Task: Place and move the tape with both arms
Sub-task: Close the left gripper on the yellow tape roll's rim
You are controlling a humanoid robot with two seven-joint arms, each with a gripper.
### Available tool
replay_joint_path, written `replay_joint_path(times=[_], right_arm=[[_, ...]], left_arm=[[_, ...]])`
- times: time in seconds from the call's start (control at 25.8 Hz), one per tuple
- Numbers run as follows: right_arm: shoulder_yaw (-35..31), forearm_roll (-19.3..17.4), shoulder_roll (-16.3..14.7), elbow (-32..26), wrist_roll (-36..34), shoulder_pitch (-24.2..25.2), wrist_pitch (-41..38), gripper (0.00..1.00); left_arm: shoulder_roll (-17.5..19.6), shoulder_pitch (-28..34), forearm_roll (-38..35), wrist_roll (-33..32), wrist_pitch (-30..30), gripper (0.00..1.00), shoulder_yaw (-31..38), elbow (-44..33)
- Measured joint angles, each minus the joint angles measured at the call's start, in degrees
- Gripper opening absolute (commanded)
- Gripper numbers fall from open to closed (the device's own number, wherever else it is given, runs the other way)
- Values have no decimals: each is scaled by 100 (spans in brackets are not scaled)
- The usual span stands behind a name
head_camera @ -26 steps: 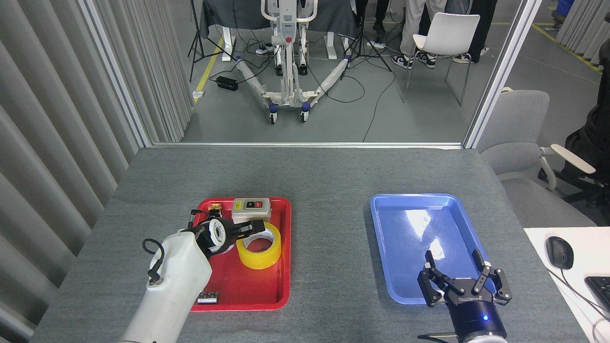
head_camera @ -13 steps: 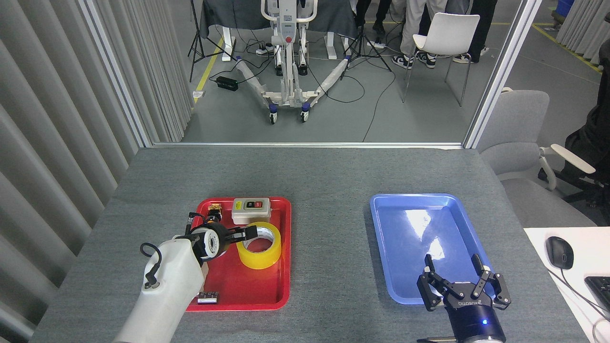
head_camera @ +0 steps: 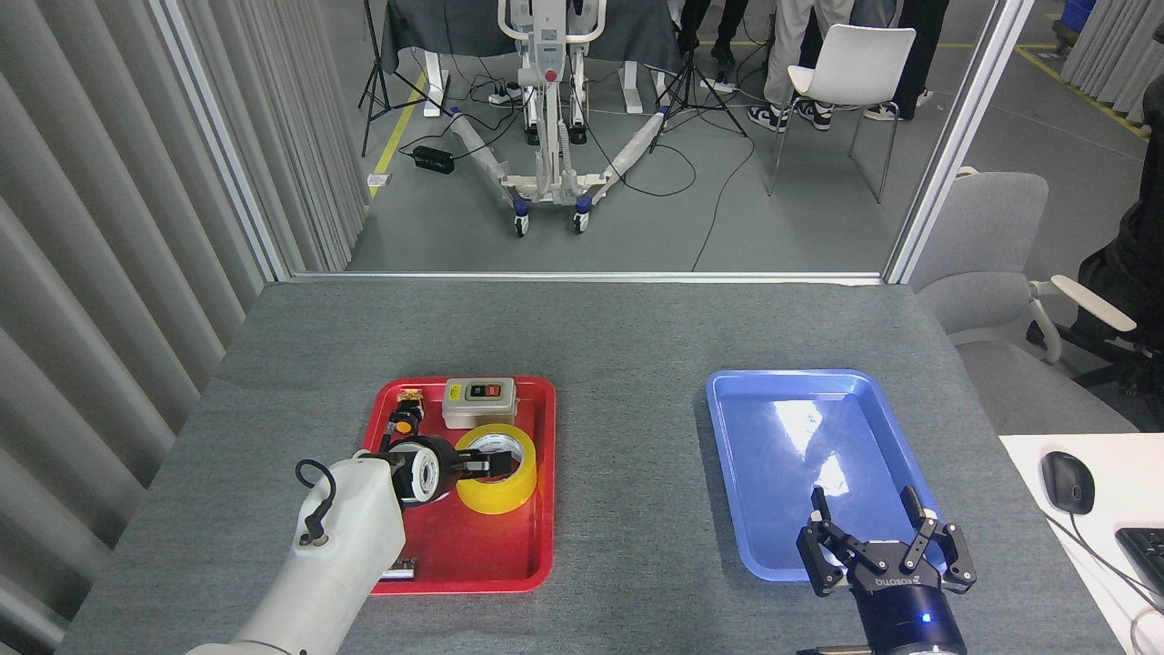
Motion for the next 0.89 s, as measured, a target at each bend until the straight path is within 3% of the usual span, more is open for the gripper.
replay_joint_path(times=[0.31, 0.62, 0.89], right_arm=[[0, 0, 2, 1, -5, 0, 0, 100], [22, 0, 8, -14, -20, 3, 0, 100], [32, 9, 31, -31, 5, 5, 3, 100]], left_arm=[[26, -37, -9, 155, -11, 91, -44, 179], [52, -39, -10, 468, -5, 69, -51, 207], [53, -39, -18, 492, -83, 68, -89, 266]])
